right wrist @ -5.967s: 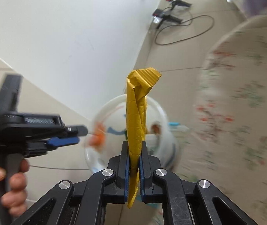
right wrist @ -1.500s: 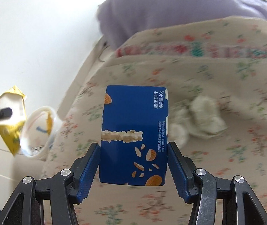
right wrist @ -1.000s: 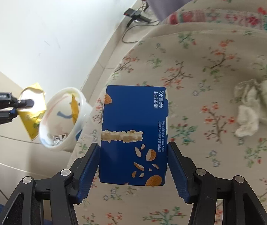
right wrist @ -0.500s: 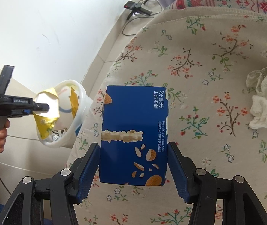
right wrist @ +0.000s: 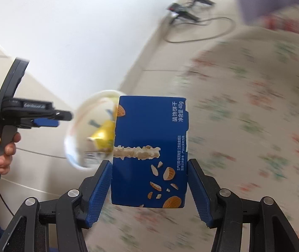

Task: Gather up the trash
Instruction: 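Carry cup and box to the white bucket and release both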

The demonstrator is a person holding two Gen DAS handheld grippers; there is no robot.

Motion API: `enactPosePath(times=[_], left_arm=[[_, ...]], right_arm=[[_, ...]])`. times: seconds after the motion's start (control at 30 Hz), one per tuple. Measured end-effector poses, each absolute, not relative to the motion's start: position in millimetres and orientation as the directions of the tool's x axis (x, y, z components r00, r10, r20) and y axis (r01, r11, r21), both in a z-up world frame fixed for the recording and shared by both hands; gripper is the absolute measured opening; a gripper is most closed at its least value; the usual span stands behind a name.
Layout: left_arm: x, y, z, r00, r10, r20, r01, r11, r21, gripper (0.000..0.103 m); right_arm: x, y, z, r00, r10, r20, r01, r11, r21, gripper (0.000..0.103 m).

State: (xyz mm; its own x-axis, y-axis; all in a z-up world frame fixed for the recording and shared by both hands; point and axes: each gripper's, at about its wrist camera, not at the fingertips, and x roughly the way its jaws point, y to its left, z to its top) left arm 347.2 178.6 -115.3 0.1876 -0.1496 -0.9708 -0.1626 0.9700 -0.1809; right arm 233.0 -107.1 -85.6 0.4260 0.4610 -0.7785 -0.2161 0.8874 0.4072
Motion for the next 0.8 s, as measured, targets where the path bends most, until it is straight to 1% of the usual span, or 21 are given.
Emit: enactPosePath(times=[0.17, 0.27, 0.43, 0.5, 0.53, 0.57, 0.67, 0.8], left_arm=[[337, 187, -79, 0.279, -0.152, -0.948, -0.184, 0.961, -0.208, 0.058], [330, 195, -66, 0.318, -0.133, -0.939, -0.205, 0.957, -0.205, 0.058], [324, 200, -58, 0.339, -0.149, -0.929, -0.216, 0.949, -0.231, 0.058], [325, 200, -57, 0.339, -0.151, -0.929, -0.212, 0.949, -0.232, 0.058], [325, 199, -57, 0.339, -0.152, -0.928, -0.211, 0.949, -0.233, 0.058], [326, 198, -57, 0.338, -0.155, -0.928, -0.209, 0.949, -0.235, 0.058], [325, 192, -56, 0.337, -0.162, -0.927, -0.195, 0.952, -0.237, 0.058], [324, 181, -55, 0.338, -0.160, -0.927, -0.172, 0.958, -0.229, 0.058]], right_arm=[[262, -37, -96, 0.374, 0.498, -0.783, -0.292, 0.864, 0.410, 0.063], [280, 1, -104, 0.351, 0.478, -0.805, -0.329, 0.868, 0.372, 0.063], [309, 44, -122, 0.303, 0.385, -0.871, -0.378, 0.888, 0.261, 0.064], [316, 51, -127, 0.306, 0.349, -0.886, -0.397, 0.892, 0.214, 0.065], [318, 52, -129, 0.321, 0.328, -0.888, -0.390, 0.901, 0.192, 0.070], [319, 51, -132, 0.330, 0.318, -0.889, -0.378, 0.907, 0.185, 0.071], [316, 45, -137, 0.331, 0.328, -0.885, -0.344, 0.915, 0.211, 0.072], [307, 24, -129, 0.354, 0.339, -0.872, -0.334, 0.916, 0.220, 0.071]])
